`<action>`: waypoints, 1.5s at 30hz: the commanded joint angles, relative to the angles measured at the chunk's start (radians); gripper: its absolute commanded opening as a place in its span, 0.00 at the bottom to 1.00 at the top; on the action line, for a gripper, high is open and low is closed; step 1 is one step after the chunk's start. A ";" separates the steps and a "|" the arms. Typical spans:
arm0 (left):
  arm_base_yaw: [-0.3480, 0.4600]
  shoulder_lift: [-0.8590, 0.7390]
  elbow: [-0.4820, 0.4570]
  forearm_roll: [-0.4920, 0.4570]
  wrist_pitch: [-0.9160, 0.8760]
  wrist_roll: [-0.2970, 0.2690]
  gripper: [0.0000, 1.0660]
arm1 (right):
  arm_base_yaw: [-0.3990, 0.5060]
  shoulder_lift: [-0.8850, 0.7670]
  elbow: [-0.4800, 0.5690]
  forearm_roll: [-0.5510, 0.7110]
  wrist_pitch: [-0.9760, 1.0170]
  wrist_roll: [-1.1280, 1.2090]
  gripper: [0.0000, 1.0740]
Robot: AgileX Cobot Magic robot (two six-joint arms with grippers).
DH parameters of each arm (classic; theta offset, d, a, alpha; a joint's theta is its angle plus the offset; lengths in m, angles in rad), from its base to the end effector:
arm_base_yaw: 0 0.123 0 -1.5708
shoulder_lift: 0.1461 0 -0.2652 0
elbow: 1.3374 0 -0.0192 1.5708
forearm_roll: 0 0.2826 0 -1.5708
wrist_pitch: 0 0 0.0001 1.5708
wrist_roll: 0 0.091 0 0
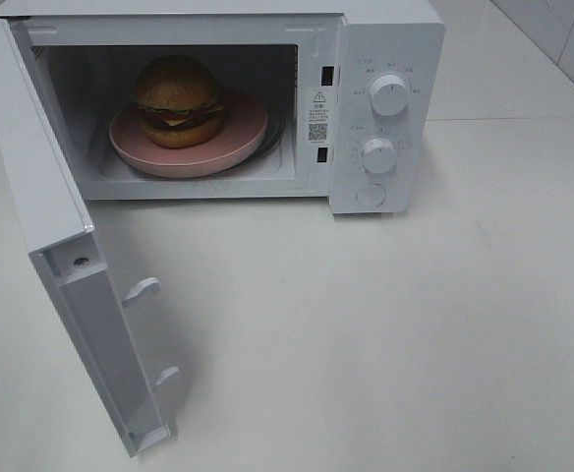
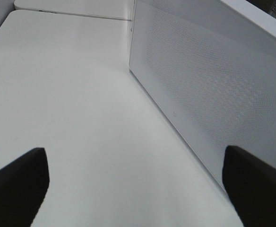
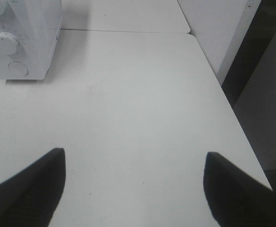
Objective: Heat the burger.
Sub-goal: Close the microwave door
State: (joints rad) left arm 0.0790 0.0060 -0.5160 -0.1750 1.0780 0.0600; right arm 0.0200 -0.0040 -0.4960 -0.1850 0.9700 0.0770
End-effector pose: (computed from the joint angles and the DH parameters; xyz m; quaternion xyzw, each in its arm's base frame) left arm 0.0417 -0.0107 0.2968 -0.0035 0.8518 -0.0512 0.5213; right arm 0.0460 -0.0129 0.3001 0.0229 0.8248 -0.0652 0.5611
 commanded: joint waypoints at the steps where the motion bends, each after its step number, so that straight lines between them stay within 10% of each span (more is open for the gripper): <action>1: -0.005 0.004 0.000 -0.005 -0.008 -0.002 0.85 | -0.006 -0.025 0.003 0.004 -0.013 -0.013 0.71; 45: -0.005 0.005 -0.030 -0.014 -0.073 -0.031 0.85 | -0.006 -0.025 0.003 0.004 -0.013 -0.013 0.69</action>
State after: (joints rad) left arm 0.0790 0.0060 -0.5360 -0.1770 1.0290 0.0400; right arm 0.0200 -0.0040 -0.4960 -0.1850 0.9700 0.0770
